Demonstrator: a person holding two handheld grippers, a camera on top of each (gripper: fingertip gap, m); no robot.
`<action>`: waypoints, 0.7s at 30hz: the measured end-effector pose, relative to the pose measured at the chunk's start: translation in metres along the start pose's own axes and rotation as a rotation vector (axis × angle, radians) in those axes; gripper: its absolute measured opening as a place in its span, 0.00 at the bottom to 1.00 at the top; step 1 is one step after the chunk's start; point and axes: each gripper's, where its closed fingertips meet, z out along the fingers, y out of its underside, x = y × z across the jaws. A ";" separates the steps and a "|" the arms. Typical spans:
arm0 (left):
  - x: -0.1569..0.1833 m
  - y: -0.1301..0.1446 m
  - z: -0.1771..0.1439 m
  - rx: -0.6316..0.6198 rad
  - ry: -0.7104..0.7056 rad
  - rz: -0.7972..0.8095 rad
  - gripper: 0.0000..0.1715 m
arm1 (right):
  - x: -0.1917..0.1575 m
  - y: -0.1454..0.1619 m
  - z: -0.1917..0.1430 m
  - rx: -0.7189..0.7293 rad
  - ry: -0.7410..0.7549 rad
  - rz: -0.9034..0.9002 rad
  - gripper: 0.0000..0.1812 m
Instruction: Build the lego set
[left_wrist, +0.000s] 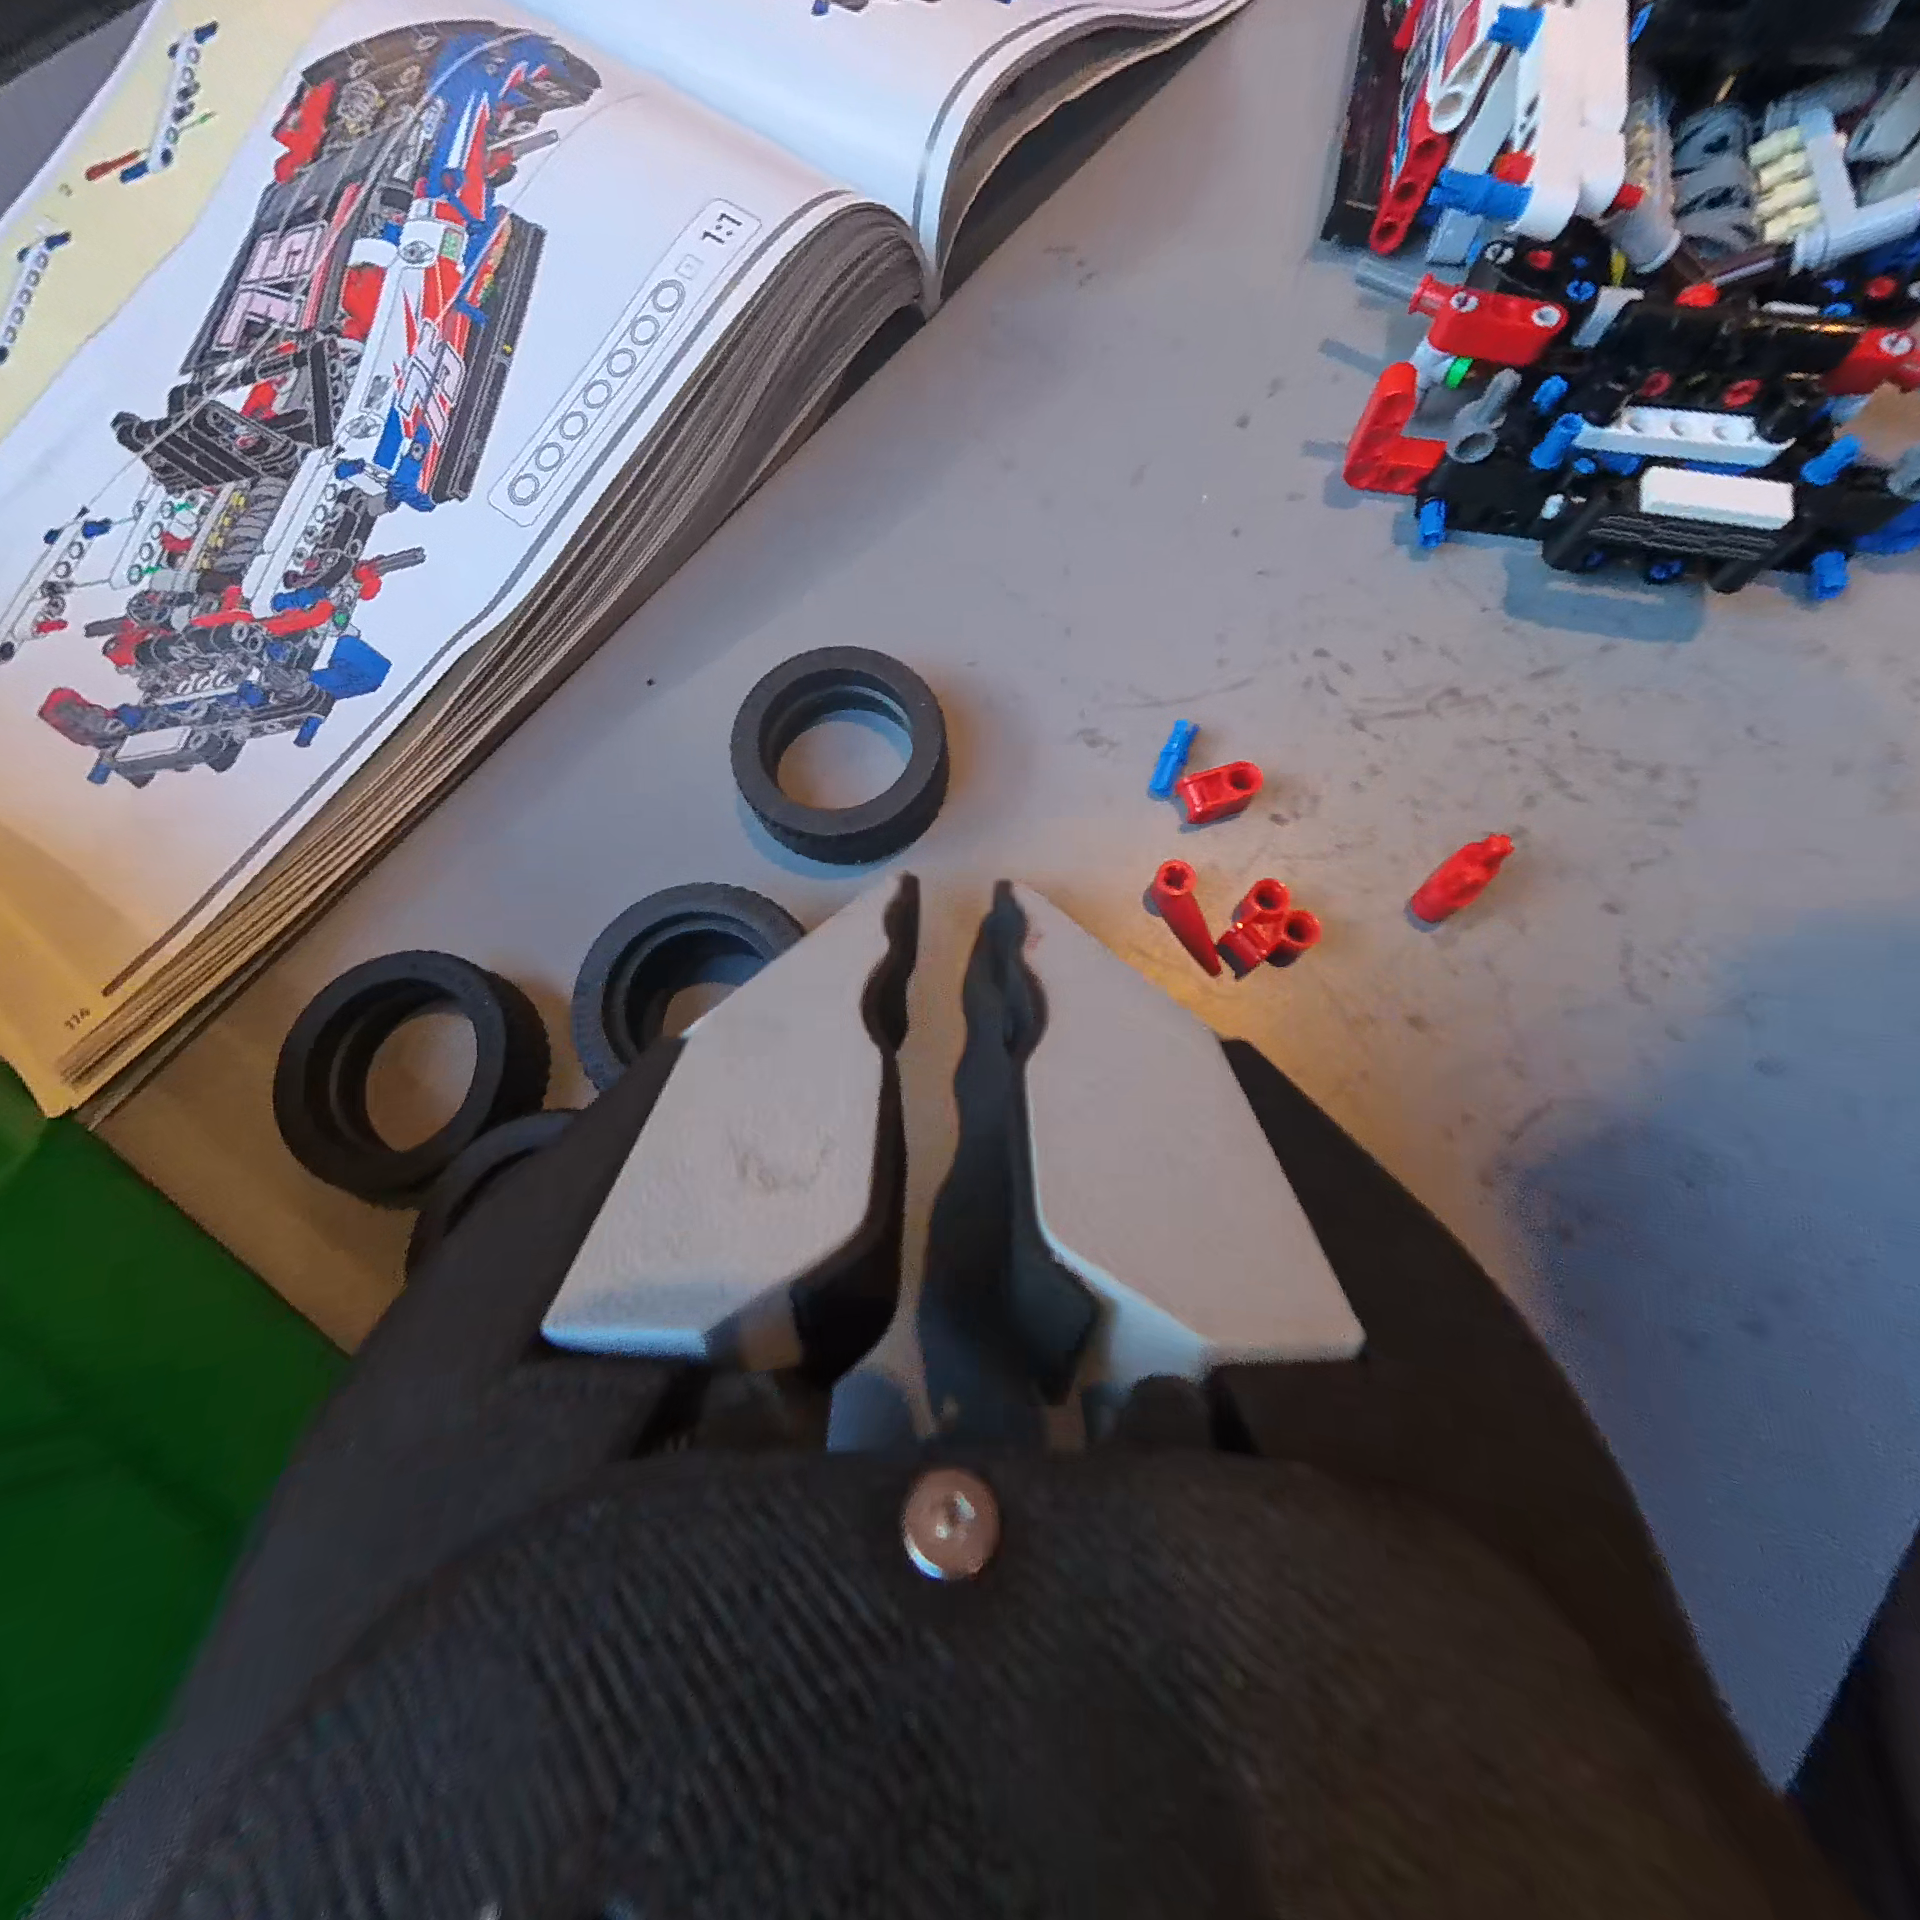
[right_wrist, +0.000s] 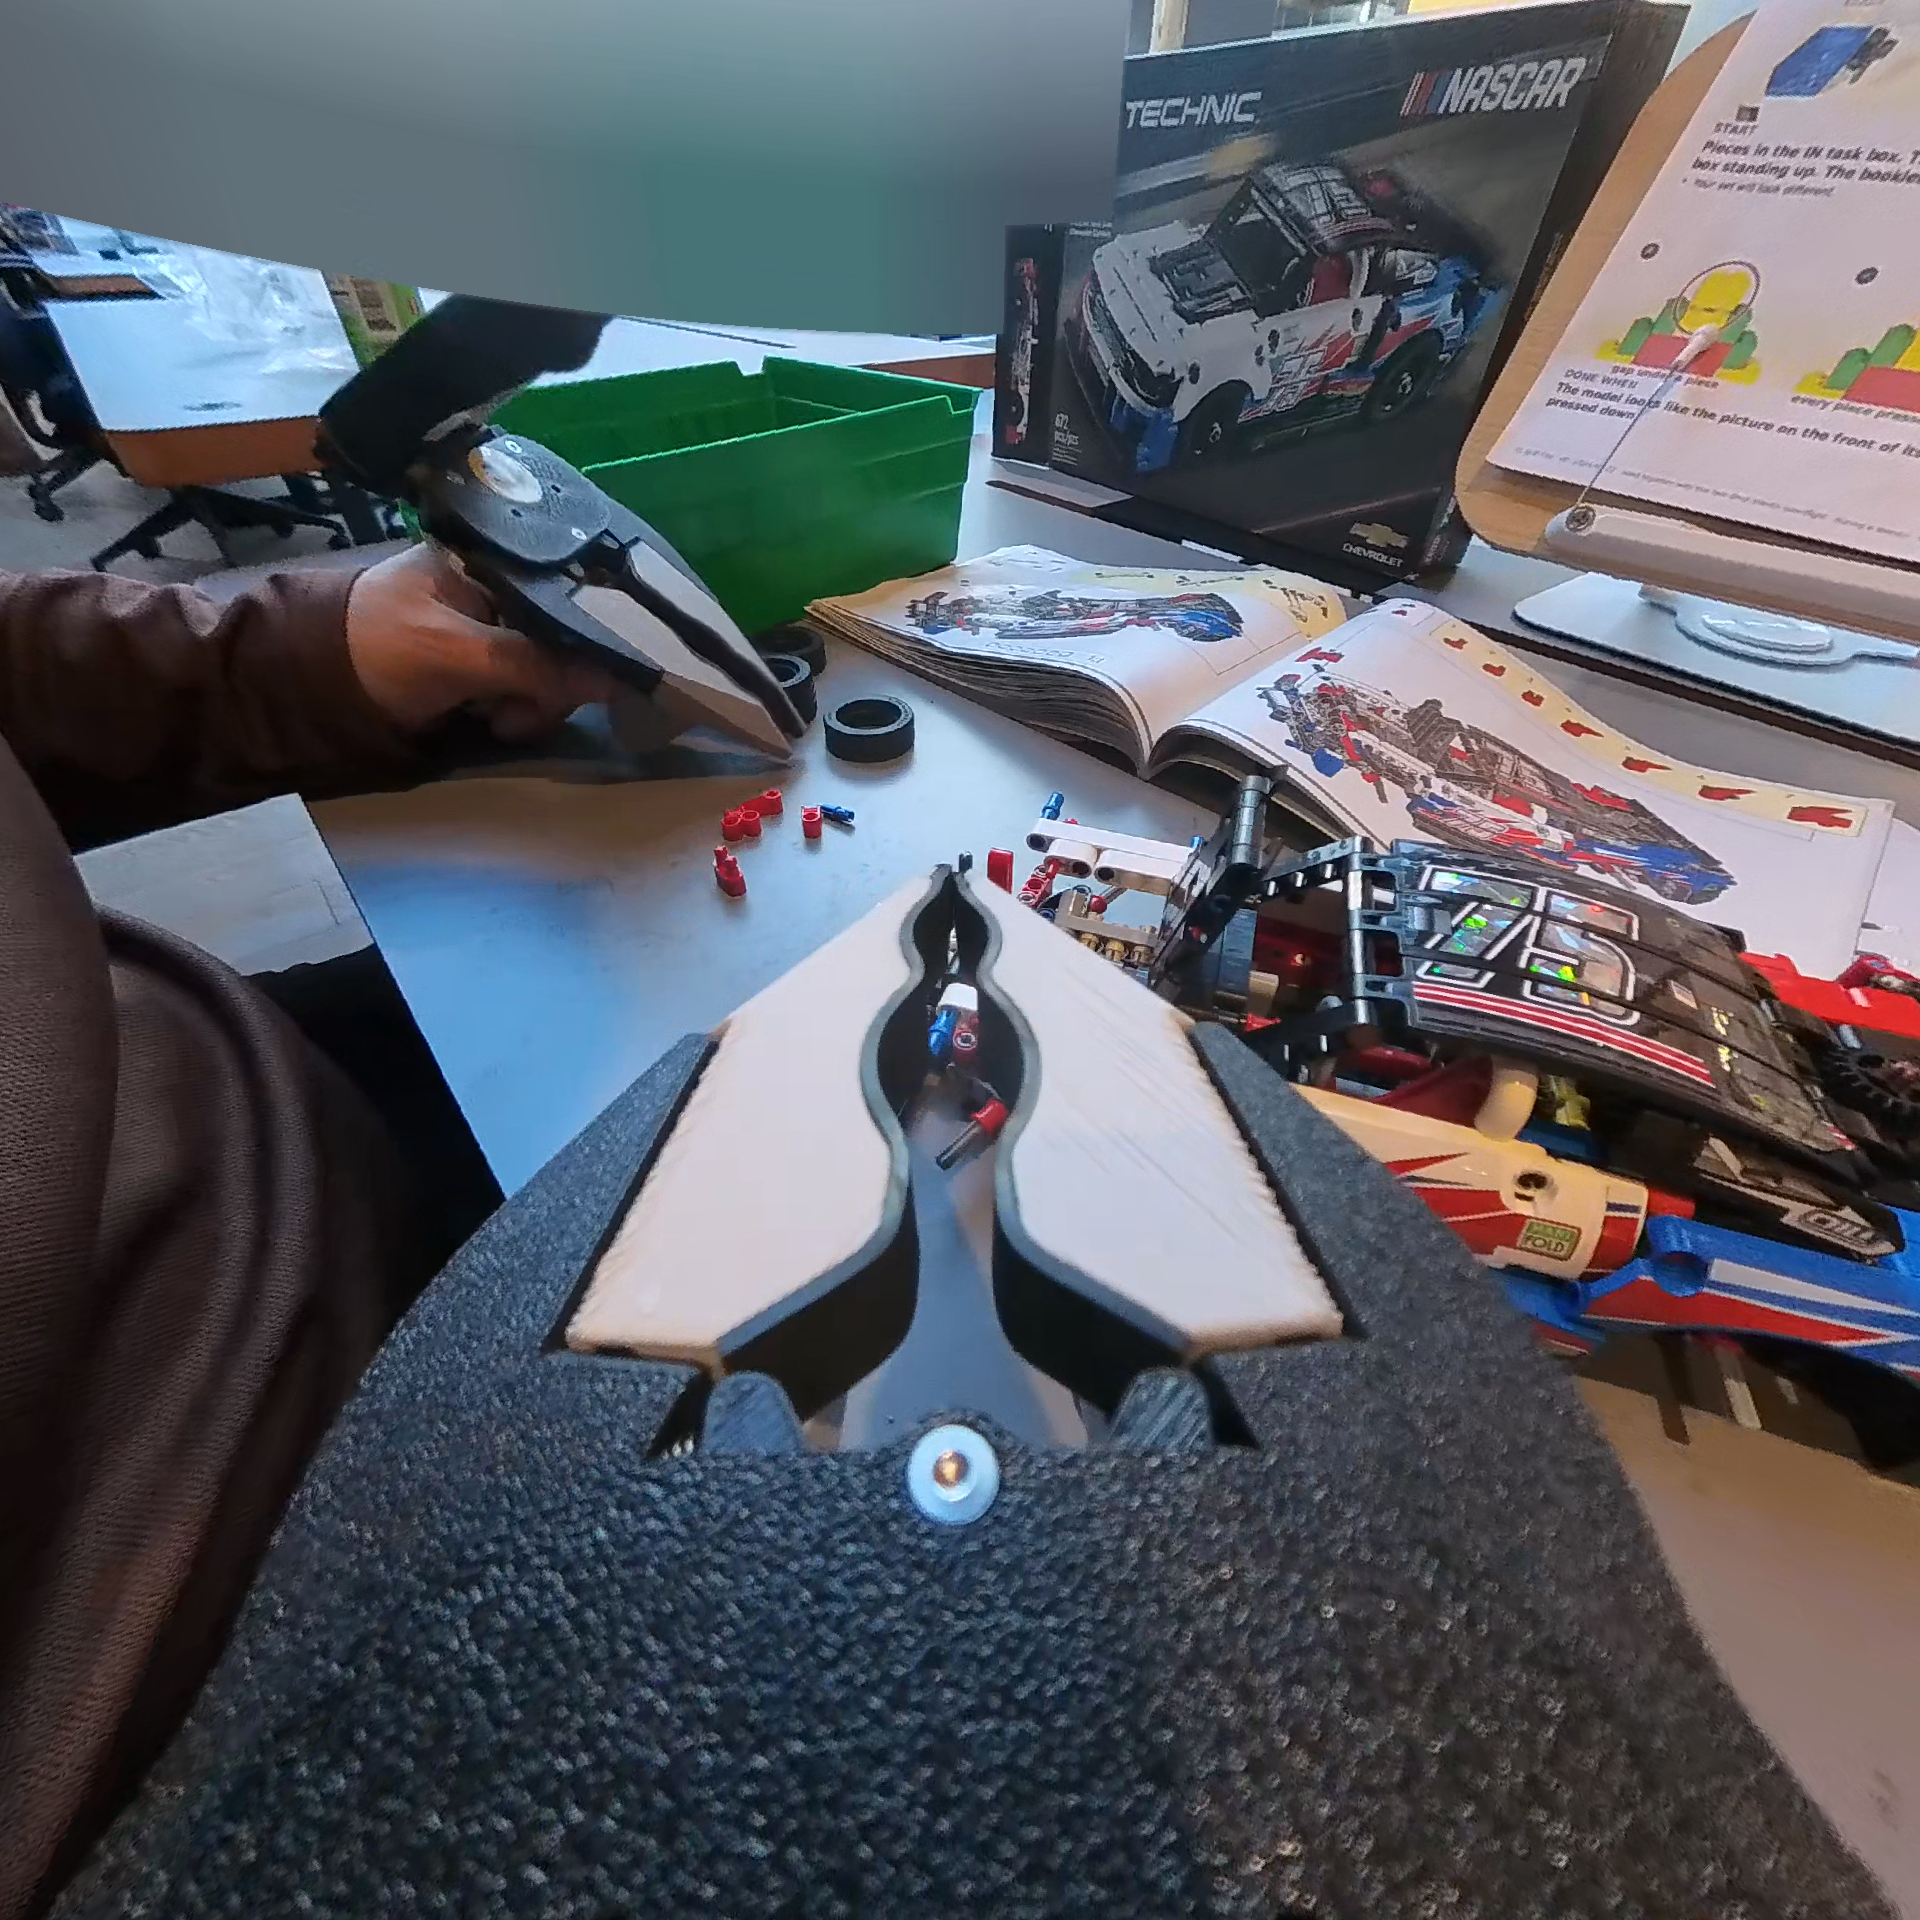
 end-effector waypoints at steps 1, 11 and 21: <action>0.000 0.000 0.000 0.002 0.002 -0.008 0.08 | 0.000 0.000 0.000 0.002 -0.002 0.004 0.00; 0.020 0.000 -0.009 0.029 0.128 0.016 0.14 | 0.004 0.002 0.001 -0.003 0.003 0.029 0.00; 0.045 0.002 0.003 -0.042 0.225 0.054 0.12 | 0.003 -0.001 -0.002 0.004 0.014 0.014 0.00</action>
